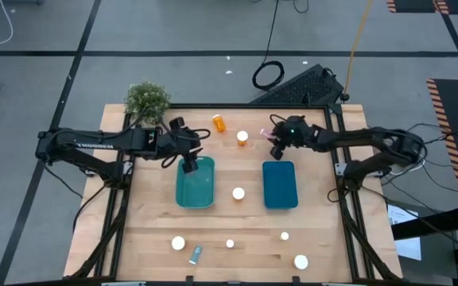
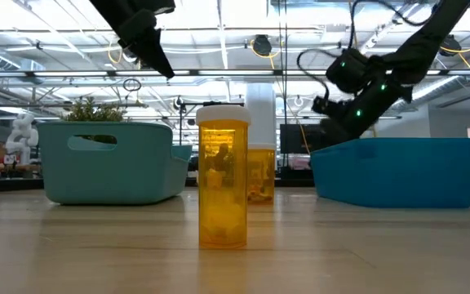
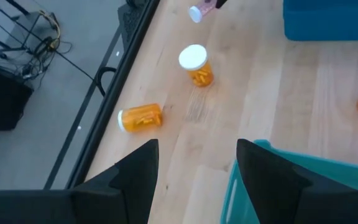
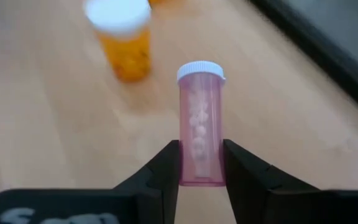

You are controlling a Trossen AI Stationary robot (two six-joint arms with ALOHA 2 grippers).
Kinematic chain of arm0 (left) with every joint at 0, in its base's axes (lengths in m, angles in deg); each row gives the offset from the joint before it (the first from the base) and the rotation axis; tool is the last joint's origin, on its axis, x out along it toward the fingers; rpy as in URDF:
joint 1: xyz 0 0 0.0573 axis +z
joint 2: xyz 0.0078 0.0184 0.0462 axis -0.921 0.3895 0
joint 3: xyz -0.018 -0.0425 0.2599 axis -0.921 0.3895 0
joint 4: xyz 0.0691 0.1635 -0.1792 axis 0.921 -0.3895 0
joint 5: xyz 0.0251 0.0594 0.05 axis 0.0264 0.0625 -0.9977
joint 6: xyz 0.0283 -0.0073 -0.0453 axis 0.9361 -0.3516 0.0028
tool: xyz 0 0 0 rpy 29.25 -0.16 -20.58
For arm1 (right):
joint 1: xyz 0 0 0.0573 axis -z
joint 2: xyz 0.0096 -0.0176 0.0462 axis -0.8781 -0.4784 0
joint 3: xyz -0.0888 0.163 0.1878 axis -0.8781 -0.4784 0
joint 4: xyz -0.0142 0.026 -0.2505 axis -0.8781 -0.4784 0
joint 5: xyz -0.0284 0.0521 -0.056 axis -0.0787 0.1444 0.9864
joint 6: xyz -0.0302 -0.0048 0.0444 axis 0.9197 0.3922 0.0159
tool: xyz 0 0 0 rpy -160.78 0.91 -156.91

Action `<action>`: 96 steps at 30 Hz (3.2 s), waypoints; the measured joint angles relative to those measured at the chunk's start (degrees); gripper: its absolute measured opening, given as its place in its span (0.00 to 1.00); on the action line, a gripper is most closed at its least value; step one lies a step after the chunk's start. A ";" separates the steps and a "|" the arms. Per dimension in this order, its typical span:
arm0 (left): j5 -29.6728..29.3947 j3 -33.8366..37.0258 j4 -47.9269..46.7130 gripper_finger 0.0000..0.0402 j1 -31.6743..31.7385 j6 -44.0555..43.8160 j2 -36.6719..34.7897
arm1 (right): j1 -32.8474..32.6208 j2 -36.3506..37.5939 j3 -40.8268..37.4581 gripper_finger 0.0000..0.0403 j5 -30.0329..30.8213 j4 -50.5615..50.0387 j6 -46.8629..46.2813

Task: Pick and place medicine bottles into bin by pill shape (circle, oval)
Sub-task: Put the top right small pink pill bottle into the green bin

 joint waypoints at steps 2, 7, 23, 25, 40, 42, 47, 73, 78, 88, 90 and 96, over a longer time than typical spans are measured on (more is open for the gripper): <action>0.00 0.00 0.65 0.55 -0.28 0.03 0.00 | -1.12 2.47 0.02 0.25 0.00 -0.96 -0.01; 0.47 0.00 2.02 0.55 -1.44 0.06 0.00 | -4.58 8.32 0.02 0.25 -2.50 -0.61 -1.38; 11.84 0.00 12.82 0.60 -4.58 9.37 1.52 | -17.50 13.81 0.06 0.25 -9.15 7.57 -6.03; 13.18 -0.04 16.15 0.66 -4.65 10.38 2.48 | -18.94 13.81 0.06 0.25 -9.15 9.41 -6.01; 21.43 -0.05 36.17 0.95 -4.22 12.62 10.26 | -25.35 13.81 0.09 0.25 -8.50 14.07 1.76; 23.05 -0.11 39.30 0.94 -4.19 12.41 11.39 | -25.42 13.81 0.12 0.25 -8.48 14.52 1.95; 23.21 -0.05 42.87 0.88 -4.11 11.41 13.80 | -25.37 13.81 0.12 0.25 -8.46 14.76 2.19; 24.20 -0.09 50.15 0.64 -1.81 5.87 18.04 | -25.37 13.78 0.10 0.25 -5.16 15.32 3.28; 24.18 -0.09 50.21 0.58 -1.81 5.87 18.05 | -25.37 13.78 0.12 0.25 -5.17 16.94 3.06; 24.15 -0.09 51.34 0.46 -1.79 6.18 18.05 | -25.37 13.81 0.12 0.25 -5.31 17.45 3.07; 24.15 -0.09 51.35 0.44 -1.76 6.24 18.05 | -25.37 13.81 0.12 0.25 -5.33 17.44 3.08; 24.13 -0.09 51.39 0.39 -1.76 7.12 18.05 | -25.37 13.81 0.12 0.25 -5.42 17.40 3.08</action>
